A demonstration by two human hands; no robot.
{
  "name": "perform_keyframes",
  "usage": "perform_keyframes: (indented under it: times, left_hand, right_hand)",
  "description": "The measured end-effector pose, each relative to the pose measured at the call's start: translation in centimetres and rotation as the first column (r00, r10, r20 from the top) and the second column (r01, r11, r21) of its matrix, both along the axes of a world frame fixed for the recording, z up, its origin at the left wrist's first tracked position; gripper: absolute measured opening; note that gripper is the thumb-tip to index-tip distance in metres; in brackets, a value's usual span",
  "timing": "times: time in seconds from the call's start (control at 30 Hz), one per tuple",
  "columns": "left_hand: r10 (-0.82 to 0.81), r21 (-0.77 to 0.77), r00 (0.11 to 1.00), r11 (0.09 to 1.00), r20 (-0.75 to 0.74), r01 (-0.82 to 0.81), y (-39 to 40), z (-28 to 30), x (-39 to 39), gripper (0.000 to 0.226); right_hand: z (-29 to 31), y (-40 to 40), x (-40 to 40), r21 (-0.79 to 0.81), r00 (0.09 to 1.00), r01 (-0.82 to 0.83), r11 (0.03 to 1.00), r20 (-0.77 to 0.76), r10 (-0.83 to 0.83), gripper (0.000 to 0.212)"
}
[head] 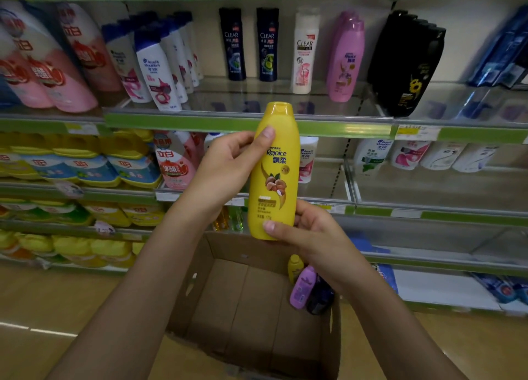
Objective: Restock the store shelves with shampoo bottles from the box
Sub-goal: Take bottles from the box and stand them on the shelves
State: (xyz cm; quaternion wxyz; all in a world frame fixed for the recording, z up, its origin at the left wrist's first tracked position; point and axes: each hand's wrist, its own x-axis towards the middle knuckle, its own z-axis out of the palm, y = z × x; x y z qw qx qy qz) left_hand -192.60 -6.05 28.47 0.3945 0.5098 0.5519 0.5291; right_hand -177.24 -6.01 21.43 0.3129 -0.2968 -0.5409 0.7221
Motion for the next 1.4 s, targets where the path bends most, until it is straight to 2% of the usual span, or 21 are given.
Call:
perform_keyframes:
  times: [0.23, 0.53, 0.77, 0.93, 1.27, 1.4]
  left_hand:
    - [0.008, 0.05, 1.0, 0.999, 0.003, -0.009, 1.3, 0.5, 2.2, 0.025]
    - [-0.124, 0.092, 0.992, 0.988, 0.019, 0.122, 5.6, 1.0, 7.8, 0.027]
    - [-0.219, 0.124, 0.975, 0.969, 0.022, 0.215, 9.1, 1.2, 14.7, 0.024]
    - [-0.206, 0.154, 0.977, 0.968, 0.049, 0.196, 12.4, 1.0, 21.3, 0.021]
    - [-0.063, 0.174, 0.992, 0.984, 0.105, 0.044, 19.8, 0.5, 33.6, 0.028]
    - [-0.048, 0.178, 0.997, 0.983, 0.065, 0.035, 21.5, 0.7, 35.5, 0.03]
  right_hand:
    - [1.1, 1.3, 2.2, 0.024, 1.0, 0.006, 1.0, 0.017, -0.007, 0.04]
    - [1.9, 2.9, 7.3, 0.057, 0.979, 0.194, 0.979, 0.056, -0.197, 0.039]
    - [2.1, 4.7, 13.6, 0.076, 0.948, 0.312, 0.947, 0.047, -0.316, 0.037]
    - [1.5, 8.3, 19.8, 0.081, 0.927, 0.372, 0.925, 0.026, -0.375, 0.042]
    - [2.5, 17.5, 32.5, 0.15, 0.953, 0.274, 0.95, 0.095, -0.289, 0.054]
    - [2.7, 20.0, 34.9, 0.179, 0.958, 0.238, 0.955, 0.116, -0.261, 0.047]
